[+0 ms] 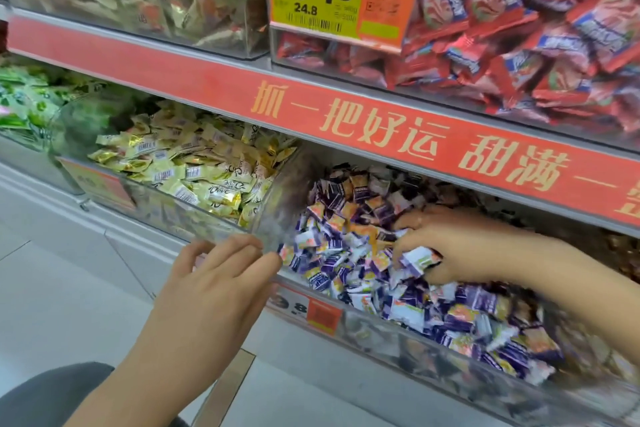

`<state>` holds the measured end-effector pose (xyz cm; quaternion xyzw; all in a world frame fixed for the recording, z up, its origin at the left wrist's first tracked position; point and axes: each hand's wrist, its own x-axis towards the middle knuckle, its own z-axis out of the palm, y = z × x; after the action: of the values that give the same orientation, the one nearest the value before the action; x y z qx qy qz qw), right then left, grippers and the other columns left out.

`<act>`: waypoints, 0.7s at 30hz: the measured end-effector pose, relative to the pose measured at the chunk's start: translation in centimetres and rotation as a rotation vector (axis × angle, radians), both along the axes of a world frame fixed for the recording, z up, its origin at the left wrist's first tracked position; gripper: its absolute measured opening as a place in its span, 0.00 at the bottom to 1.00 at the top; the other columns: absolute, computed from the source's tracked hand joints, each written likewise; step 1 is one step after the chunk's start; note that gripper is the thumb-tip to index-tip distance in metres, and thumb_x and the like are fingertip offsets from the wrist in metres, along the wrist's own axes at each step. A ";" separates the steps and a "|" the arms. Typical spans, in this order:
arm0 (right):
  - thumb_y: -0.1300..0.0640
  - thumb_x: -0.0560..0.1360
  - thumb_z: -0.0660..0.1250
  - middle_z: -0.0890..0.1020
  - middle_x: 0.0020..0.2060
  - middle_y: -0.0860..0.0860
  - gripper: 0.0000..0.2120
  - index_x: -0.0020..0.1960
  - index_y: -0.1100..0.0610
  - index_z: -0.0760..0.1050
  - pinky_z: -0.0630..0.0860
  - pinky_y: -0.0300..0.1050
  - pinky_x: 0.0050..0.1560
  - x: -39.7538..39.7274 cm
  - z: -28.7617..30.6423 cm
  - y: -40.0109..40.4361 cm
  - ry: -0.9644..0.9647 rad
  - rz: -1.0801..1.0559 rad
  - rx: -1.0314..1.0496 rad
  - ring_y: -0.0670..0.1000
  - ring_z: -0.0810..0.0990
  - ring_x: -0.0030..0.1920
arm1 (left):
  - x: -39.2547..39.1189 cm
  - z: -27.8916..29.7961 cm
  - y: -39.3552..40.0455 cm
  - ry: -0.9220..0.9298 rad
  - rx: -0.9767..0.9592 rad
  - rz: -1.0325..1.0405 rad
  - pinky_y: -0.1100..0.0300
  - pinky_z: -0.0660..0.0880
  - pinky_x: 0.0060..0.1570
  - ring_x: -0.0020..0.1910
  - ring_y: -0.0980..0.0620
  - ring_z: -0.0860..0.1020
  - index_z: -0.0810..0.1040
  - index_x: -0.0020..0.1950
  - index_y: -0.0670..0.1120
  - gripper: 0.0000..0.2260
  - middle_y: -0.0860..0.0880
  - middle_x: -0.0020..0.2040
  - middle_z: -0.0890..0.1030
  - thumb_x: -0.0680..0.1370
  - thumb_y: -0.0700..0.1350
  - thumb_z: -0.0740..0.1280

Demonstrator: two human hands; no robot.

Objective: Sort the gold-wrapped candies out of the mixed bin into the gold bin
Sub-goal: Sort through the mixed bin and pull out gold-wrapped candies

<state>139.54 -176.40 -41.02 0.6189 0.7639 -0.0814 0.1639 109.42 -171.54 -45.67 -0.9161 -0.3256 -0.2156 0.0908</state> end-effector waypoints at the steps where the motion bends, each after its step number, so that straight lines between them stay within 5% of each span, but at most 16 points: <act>1: 0.50 0.72 0.68 0.65 0.71 0.45 0.21 0.63 0.40 0.72 0.67 0.46 0.62 0.7 0.1 -0.7 -0.013 -0.010 -0.012 0.50 0.65 0.67 | 0.1 0.0 0.0 -0.006 0.000 0.000 0.52 0.65 0.50 0.56 0.52 0.73 0.76 0.46 0.50 0.10 0.55 0.44 0.79 0.76 0.51 0.57; 5: 0.44 0.74 0.68 0.58 0.73 0.37 0.20 0.65 0.37 0.70 0.55 0.37 0.71 2.1 0.6 -3.4 0.091 -0.005 -0.162 0.42 0.53 0.73 | 0.2 0.0 0.2 -0.057 -0.002 -0.018 0.53 0.64 0.49 0.55 0.53 0.73 0.76 0.46 0.50 0.10 0.55 0.44 0.80 0.75 0.52 0.57; 9: 0.41 0.70 0.70 0.66 0.64 0.25 0.23 0.63 0.32 0.69 0.60 0.22 0.61 0.9 3.5 -3.5 0.546 -0.209 -0.185 0.27 0.63 0.63 | 0.3 0.0 0.3 -0.084 -0.017 -0.026 0.52 0.64 0.48 0.54 0.52 0.73 0.75 0.46 0.52 0.09 0.56 0.43 0.80 0.75 0.53 0.57; 12: 0.44 0.73 0.67 0.74 0.60 0.33 0.18 0.63 0.41 0.72 0.68 0.28 0.60 -0.6 2.0 0.6 0.690 -0.263 0.125 0.34 0.71 0.60 | 0.4 0.1 0.2 -0.064 -0.032 -0.018 0.51 0.64 0.49 0.54 0.52 0.73 0.76 0.45 0.51 0.11 0.56 0.42 0.80 0.75 0.54 0.57; 16: 0.40 0.71 0.70 0.67 0.73 0.54 0.38 0.75 0.52 0.59 0.64 0.47 0.70 -1.7 -0.9 8.0 0.580 -0.395 0.113 0.55 0.68 0.70 | 0.5 0.4 0.1 -0.040 -0.060 -0.022 0.53 0.63 0.50 0.54 0.53 0.72 0.75 0.44 0.52 0.11 0.57 0.40 0.79 0.73 0.56 0.58; 18: 0.41 0.70 0.71 0.61 0.75 0.53 0.44 0.77 0.53 0.53 0.59 0.44 0.70 -1.9 -1.4 9.8 0.494 -0.382 0.054 0.57 0.63 0.73 | 0.4 0.4 0.0 -0.050 -0.079 -0.026 0.53 0.63 0.50 0.54 0.53 0.72 0.75 0.45 0.53 0.10 0.58 0.41 0.79 0.73 0.56 0.58; 21: 0.48 0.74 0.70 0.59 0.76 0.52 0.40 0.78 0.54 0.51 0.65 0.32 0.57 -1.5 -1.6 10.0 0.451 -0.360 0.047 0.53 0.61 0.73 | 0.2 0.4 0.1 -0.071 -0.092 -0.041 0.53 0.64 0.52 0.54 0.54 0.72 0.75 0.46 0.54 0.09 0.58 0.43 0.80 0.74 0.55 0.58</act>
<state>138.05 -166.36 -42.64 0.7143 0.6607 -0.2270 -0.0417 109.64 -171.41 -45.26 -0.9176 -0.3193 -0.2346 0.0328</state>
